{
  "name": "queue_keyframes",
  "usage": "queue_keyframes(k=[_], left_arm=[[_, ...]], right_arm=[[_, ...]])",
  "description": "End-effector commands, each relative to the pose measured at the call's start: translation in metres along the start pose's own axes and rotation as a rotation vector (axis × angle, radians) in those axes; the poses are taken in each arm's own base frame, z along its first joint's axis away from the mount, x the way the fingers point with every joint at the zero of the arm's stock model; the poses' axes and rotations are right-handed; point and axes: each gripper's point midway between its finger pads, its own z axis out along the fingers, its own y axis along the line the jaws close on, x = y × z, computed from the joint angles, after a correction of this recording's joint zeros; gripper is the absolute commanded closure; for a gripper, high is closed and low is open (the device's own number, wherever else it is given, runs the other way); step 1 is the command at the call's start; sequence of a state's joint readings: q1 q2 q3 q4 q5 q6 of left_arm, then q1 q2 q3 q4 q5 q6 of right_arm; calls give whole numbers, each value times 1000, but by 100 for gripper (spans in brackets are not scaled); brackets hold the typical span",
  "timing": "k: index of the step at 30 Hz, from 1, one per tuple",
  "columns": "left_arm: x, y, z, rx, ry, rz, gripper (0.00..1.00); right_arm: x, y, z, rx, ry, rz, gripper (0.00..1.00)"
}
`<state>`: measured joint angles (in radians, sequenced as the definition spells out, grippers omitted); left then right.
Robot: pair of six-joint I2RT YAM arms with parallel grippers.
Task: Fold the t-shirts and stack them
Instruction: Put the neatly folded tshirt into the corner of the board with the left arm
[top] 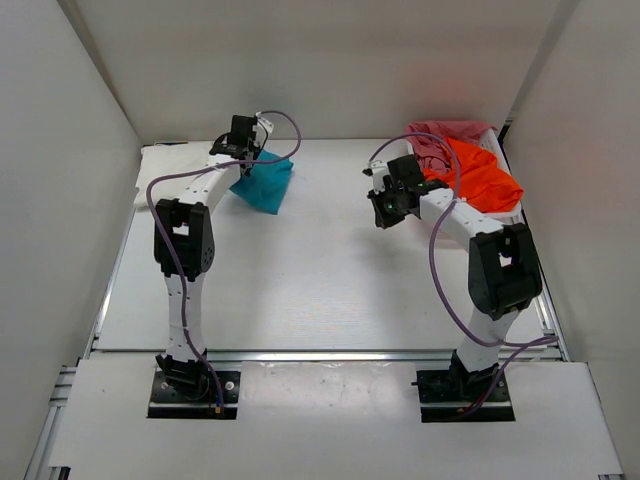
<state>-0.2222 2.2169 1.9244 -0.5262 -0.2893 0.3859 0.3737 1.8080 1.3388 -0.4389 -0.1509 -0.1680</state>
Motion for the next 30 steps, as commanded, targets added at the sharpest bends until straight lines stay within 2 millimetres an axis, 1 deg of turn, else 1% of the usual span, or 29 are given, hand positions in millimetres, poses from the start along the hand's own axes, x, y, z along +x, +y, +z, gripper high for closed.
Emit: queue_keyframes(k=[1, 2, 3, 4, 5, 6, 7, 8, 9, 10, 11, 12, 13, 14, 15, 17, 18, 19, 20, 21, 22, 23, 25, 26, 27, 28, 29, 30], left_arm=[[-50, 75, -39, -271, -117, 75, 100], [-53, 84, -41, -323, -128, 73, 100], [-51, 89, -41, -360, -111, 111, 100], [-54, 100, -44, -409, -120, 110, 100], [-52, 104, -42, -423, -116, 110, 100], [-55, 114, -43, -454, -119, 101, 100], [-52, 123, -42, -474, -107, 97, 100], [-53, 125, -42, -484, -110, 96, 100], [-50, 134, -42, -513, -104, 97, 100], [-45, 139, -44, -533, -87, 109, 100], [-36, 156, -46, -563, -80, 104, 100], [-34, 155, -45, -561, -78, 101, 100], [-28, 162, -45, -563, -68, 90, 100], [-25, 170, -48, -569, -69, 75, 100], [-18, 169, -42, -554, -57, 79, 100], [-13, 182, -50, -570, -58, 70, 100], [-9, 182, -49, -561, -56, 69, 100], [-7, 188, -53, -567, -59, 57, 100], [0, 193, -52, -565, -50, 50, 100], [4, 194, -51, -561, -41, 54, 100], [8, 201, -53, -572, -36, 42, 100], [15, 206, -53, -579, -25, 41, 100], [27, 207, -49, -576, -3, 35, 100], [40, 222, -49, -592, 15, 15, 100], [47, 226, -48, -595, 26, 9, 100], [50, 221, -45, -588, 33, 18, 100], [50, 222, -45, -593, 29, 18, 100], [57, 224, -43, -596, 44, 17, 100]], right_arm=[[-16, 0, -8, 25, -50, -50, 100], [-17, 5, -8, 18, -51, -59, 100], [-15, 2, -9, 22, -48, -55, 99], [-15, 3, -9, 23, -49, -52, 100], [-13, 3, -9, 21, -45, -52, 100], [-12, 4, -9, 23, -44, -59, 100], [-11, 6, -8, 19, -41, -67, 100], [-11, 7, -8, 20, -39, -69, 100], [-6, 10, -8, 17, -26, -70, 100], [-7, 6, -9, 23, -32, -70, 100], [-8, 7, -12, 24, -32, -68, 100], [-6, 8, -12, 23, -24, -66, 100], [-10, 6, -13, 33, -32, -69, 100], [-6, 9, -11, 22, -19, -70, 100], [-5, 8, -8, 23, -8, -68, 100], [-7, 14, -8, 22, -12, -87, 100], [-7, 13, -8, 31, -10, -99, 100], [-10, 15, -8, 32, -16, -109, 100], [-6, 20, -6, 23, -2, -124, 100], [-8, 23, -6, 21, -8, -133, 100], [-9, 26, -5, 16, -6, -135, 100], [-11, 26, -4, 21, -6, -140, 100], [-11, 31, -3, 3, -2, -142, 99], [-13, 33, -3, -3, -4, -131, 100], [-12, 33, -1, -7, 4, -138, 100], [-12, 33, -1, -9, 10, -131, 100], [-14, 32, 1, -8, 10, -118, 100], [-15, 35, 0, -13, 8, -128, 100]])
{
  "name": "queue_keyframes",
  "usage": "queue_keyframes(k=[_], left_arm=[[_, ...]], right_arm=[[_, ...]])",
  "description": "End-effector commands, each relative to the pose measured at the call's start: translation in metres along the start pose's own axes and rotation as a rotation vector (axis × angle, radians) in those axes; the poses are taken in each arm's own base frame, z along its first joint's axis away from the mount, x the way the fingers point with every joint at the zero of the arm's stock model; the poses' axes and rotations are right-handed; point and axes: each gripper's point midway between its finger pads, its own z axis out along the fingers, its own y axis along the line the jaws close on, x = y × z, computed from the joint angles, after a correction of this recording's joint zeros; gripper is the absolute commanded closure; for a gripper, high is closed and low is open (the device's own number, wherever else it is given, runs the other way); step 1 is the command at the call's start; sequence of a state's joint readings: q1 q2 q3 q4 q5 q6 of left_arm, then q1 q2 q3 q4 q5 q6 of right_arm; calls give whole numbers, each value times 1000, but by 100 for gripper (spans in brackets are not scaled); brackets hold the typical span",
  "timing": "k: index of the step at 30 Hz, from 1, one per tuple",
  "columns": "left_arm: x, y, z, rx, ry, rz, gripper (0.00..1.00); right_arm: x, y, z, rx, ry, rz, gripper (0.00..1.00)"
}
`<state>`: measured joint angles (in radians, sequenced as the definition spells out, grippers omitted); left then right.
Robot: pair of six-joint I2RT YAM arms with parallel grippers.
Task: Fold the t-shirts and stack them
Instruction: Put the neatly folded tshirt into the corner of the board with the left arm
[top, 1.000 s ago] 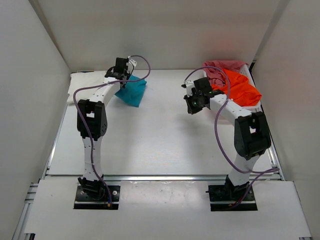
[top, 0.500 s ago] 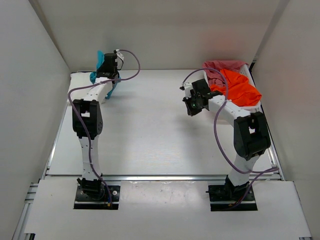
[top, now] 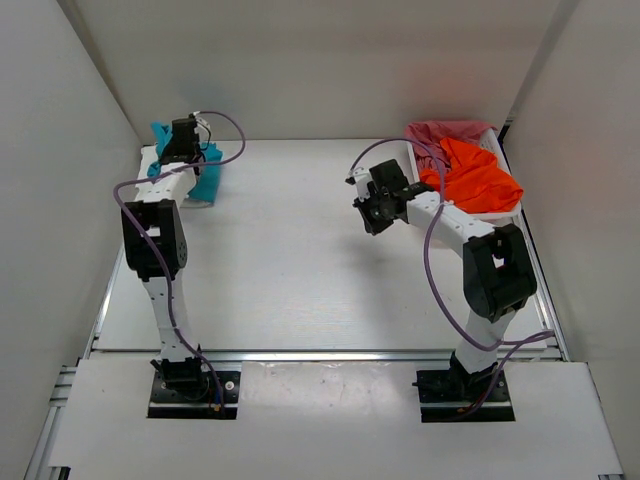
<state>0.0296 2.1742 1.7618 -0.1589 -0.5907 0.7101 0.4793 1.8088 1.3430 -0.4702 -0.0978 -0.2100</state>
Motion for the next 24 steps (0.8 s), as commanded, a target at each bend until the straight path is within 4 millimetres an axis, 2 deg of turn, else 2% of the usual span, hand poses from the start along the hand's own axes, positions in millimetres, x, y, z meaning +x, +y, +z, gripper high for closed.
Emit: queue_keyframes(k=[1, 2, 9, 11, 12, 13, 16, 17, 21, 24], left_arm=[[-10, 51, -19, -82, -53, -71, 100], [-8, 50, -17, -81, -48, -70, 100], [20, 49, 3, -115, 21, -73, 100], [27, 63, 4, -188, 53, -71, 81], [26, 67, 4, -205, 52, -84, 55], [31, 73, 4, -233, 80, -85, 33], [30, 90, 4, -268, 88, -127, 6], [31, 92, 4, -269, 96, -128, 3], [30, 101, -5, -283, 86, -126, 2], [31, 88, -13, -243, 90, -114, 2]], right_arm=[[-17, -3, -5, 4, -28, 5, 100], [-23, -2, -6, 3, -38, -5, 100], [-20, 16, -2, -22, -14, -36, 100], [-19, 15, -3, -16, -10, -34, 100], [-17, 17, 0, -18, -5, -41, 100], [-18, 18, -1, -17, -8, -44, 100], [-21, 21, -3, -14, -17, -53, 100], [-21, 21, -4, -19, -20, -41, 100], [-20, 26, -6, -28, -20, -47, 100], [-26, 20, -9, -8, -37, -41, 100]])
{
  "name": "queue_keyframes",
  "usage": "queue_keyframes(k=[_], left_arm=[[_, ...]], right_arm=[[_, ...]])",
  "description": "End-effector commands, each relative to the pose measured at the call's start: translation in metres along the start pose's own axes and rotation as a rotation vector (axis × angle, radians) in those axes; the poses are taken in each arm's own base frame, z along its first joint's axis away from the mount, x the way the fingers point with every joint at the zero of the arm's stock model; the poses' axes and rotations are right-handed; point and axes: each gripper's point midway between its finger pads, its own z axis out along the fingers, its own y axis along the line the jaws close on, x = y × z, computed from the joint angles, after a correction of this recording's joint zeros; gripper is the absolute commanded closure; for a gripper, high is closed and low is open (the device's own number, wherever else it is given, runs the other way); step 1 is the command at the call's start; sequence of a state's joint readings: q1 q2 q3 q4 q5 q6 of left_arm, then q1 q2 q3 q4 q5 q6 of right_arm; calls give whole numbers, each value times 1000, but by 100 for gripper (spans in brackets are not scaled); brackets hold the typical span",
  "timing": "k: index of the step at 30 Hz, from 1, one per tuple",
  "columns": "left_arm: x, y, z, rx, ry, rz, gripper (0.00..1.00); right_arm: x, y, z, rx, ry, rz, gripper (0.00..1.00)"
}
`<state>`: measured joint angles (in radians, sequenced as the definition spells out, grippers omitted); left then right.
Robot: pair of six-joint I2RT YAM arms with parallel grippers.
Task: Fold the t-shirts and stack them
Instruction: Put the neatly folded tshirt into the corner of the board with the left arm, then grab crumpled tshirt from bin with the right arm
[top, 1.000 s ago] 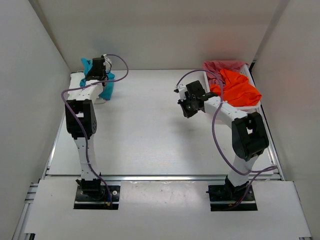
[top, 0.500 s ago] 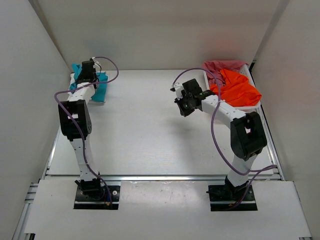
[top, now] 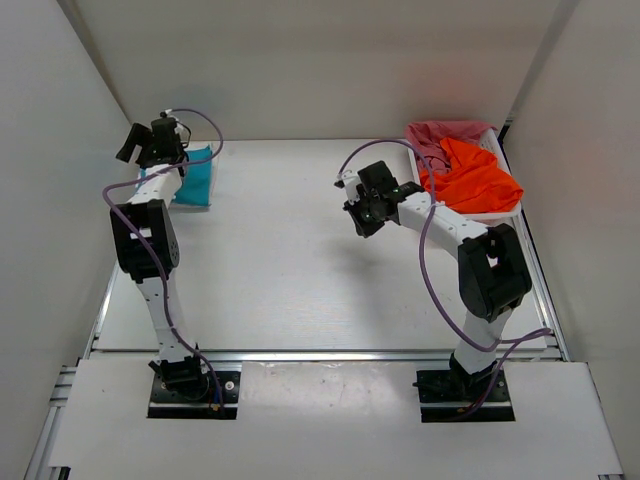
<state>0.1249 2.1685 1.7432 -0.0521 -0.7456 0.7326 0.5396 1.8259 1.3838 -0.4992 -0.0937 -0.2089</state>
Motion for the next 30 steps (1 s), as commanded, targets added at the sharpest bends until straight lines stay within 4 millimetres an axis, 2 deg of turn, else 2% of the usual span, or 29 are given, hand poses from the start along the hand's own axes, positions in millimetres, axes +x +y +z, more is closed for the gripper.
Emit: queue_keyframes(k=[1, 2, 3, 4, 5, 6, 7, 8, 9, 10, 11, 12, 13, 14, 15, 16, 18, 22, 24, 25, 27, 28, 30], left_arm=[[-18, 15, -32, 13, -44, -31, 2], [-24, 5, -43, 53, -65, -39, 2], [-21, -4, -51, 98, -56, -35, 2], [-25, -22, -67, 180, -72, -16, 1], [-40, -41, -87, 267, -121, -42, 2], [-35, -56, -100, 344, -103, -37, 2], [-36, -77, -122, 470, -117, -14, 2], [-51, -96, -146, 594, -173, -40, 2], [-49, -117, -168, 734, -173, -38, 2], [-46, -131, -190, 818, -174, -6, 2], [-50, -148, -217, 930, -204, 7, 2], [-38, -161, -233, 1006, -178, 36, 2], [-36, -170, -248, 1034, -176, 64, 2], [-29, -182, -267, 1064, -176, 105, 2], [-16, -192, -274, 1084, -151, 134, 2], [-13, -198, -287, 1098, -161, 164, 2], [0, -211, -308, 1122, -161, 223, 2], [14, -216, -320, 1182, -113, 209, 2], [20, -219, -312, 1199, -69, 173, 2], [23, -222, -312, 1211, -58, 168, 1], [32, -222, -298, 1196, -16, 152, 3], [41, -224, -293, 1185, 13, 157, 2], [46, -221, -284, 1177, 34, 145, 3]], right_arm=[[-24, -8, -15, 32, -67, 21, 100], [-27, -12, -17, 47, -74, 27, 100], [-37, -19, -25, 64, -101, 33, 100], [-53, -28, -35, 87, -141, 46, 100], [-60, -39, -42, 115, -164, 53, 100], [-77, -45, -51, 141, -207, 49, 99], [-93, -63, -65, 181, -252, 63, 97], [-97, -79, -73, 218, -273, 89, 93], [-113, -87, -84, 237, -311, 72, 87], [-121, -113, -102, 306, -344, 96, 84], [-117, -136, -110, 358, -348, 119, 75], [-122, -149, -117, 389, -370, 129, 68], [-114, -179, -127, 451, -370, 166, 65], [-100, -206, -133, 499, -359, 222, 60], [-93, -223, -139, 544, -358, 255, 53], [-78, -246, -145, 587, -343, 294, 49], [-50, -277, -152, 637, -314, 358, 40], [-10, -300, -142, 607, -281, 460, 31], [7, -309, -135, 573, -266, 504, 29], [14, -309, -125, 529, -255, 516, 29], [26, -316, -115, 517, -233, 546, 29], [32, -315, -109, 497, -220, 558, 29], [46, -312, -94, 458, -187, 572, 29]])
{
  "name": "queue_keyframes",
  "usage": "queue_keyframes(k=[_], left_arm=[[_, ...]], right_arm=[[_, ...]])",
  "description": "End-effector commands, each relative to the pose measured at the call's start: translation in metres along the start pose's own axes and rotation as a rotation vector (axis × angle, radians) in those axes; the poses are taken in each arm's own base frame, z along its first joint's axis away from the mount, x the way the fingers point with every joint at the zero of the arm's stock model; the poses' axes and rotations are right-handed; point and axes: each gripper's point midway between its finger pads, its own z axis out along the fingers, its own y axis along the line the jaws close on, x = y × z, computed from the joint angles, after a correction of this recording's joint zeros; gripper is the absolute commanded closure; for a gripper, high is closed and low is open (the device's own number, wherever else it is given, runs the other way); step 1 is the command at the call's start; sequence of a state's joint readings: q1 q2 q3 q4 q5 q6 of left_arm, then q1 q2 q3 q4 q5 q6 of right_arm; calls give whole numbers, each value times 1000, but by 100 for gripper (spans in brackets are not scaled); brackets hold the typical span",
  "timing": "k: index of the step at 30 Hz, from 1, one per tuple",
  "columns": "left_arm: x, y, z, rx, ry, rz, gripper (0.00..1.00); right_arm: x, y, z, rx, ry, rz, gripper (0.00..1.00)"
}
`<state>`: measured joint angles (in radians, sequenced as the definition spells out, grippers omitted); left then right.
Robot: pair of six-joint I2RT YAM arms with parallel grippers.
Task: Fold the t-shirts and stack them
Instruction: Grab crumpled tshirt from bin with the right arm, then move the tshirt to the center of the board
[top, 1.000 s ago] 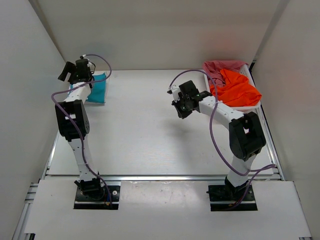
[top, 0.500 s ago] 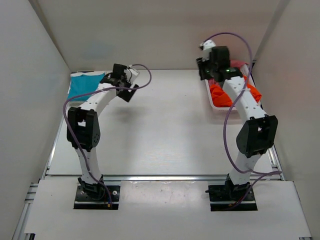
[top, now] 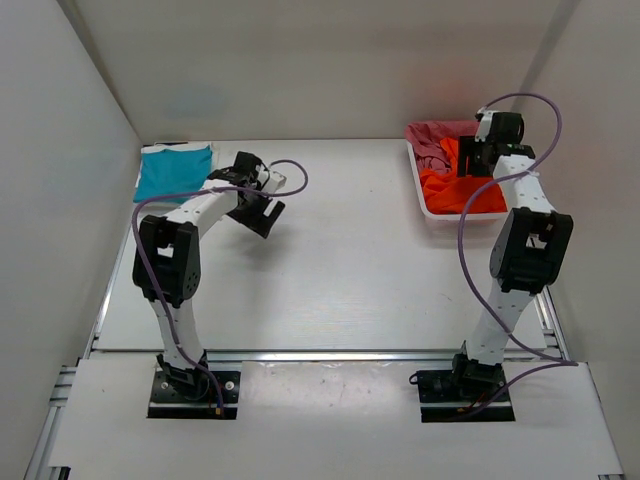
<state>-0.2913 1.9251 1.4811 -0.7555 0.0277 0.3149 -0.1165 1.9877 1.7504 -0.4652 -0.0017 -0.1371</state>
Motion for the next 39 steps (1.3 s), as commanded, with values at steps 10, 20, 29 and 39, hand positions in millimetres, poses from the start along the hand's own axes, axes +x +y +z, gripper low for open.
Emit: queue_keyframes(k=[10, 20, 29, 39], left_arm=[[31, 32, -3, -12, 33, -147, 2], [26, 47, -10, -6, -12, -223, 3], [11, 55, -27, -60, -48, -182, 2], [7, 52, -36, -77, -62, -161, 2]], right_arm=[[57, 26, 15, -89, 130, 23, 92], [-104, 28, -75, -40, -288, -63, 100], [-230, 134, -263, -169, -867, -298, 100], [-261, 216, -402, -425, -1230, -332, 100]])
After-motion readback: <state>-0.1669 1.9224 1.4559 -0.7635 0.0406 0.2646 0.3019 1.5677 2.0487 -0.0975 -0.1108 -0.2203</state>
